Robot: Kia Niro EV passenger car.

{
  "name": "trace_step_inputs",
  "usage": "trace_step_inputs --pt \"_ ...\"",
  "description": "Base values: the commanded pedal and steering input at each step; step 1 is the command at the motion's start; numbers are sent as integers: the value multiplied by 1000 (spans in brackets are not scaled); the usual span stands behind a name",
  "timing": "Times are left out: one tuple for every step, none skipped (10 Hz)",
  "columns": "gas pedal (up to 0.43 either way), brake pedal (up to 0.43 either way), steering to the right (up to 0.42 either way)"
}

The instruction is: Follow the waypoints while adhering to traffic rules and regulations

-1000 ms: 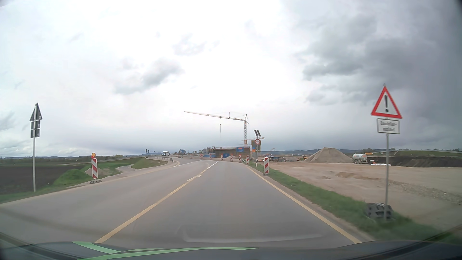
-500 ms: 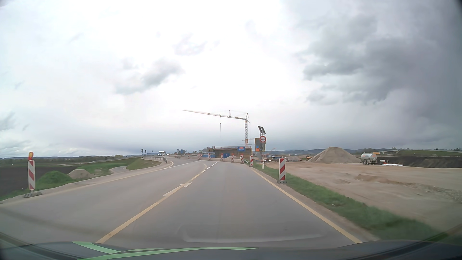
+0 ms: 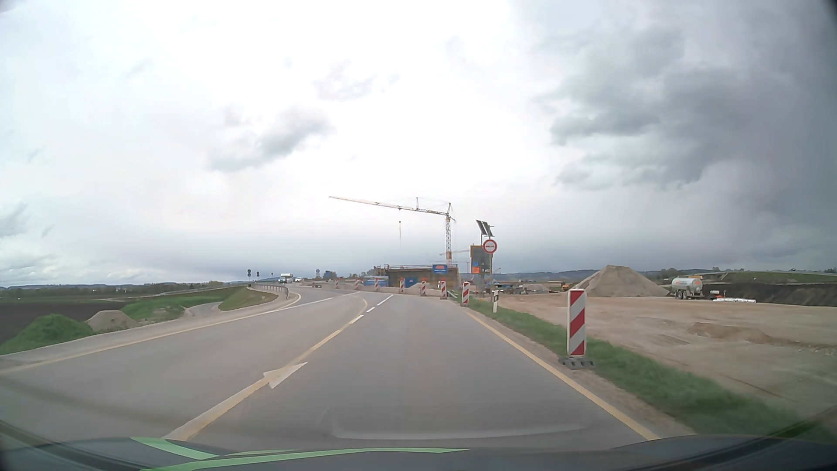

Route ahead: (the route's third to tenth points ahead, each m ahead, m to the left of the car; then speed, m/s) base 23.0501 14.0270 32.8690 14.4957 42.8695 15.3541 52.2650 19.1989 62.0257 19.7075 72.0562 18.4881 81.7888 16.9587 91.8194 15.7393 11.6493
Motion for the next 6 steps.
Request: trace_step_inputs --pt "87 0 -4" --pt "87 0 -5" --pt "87 0 -5" --pt "87 0 -6" --pt "87 0 -8" --pt "87 0 -8"
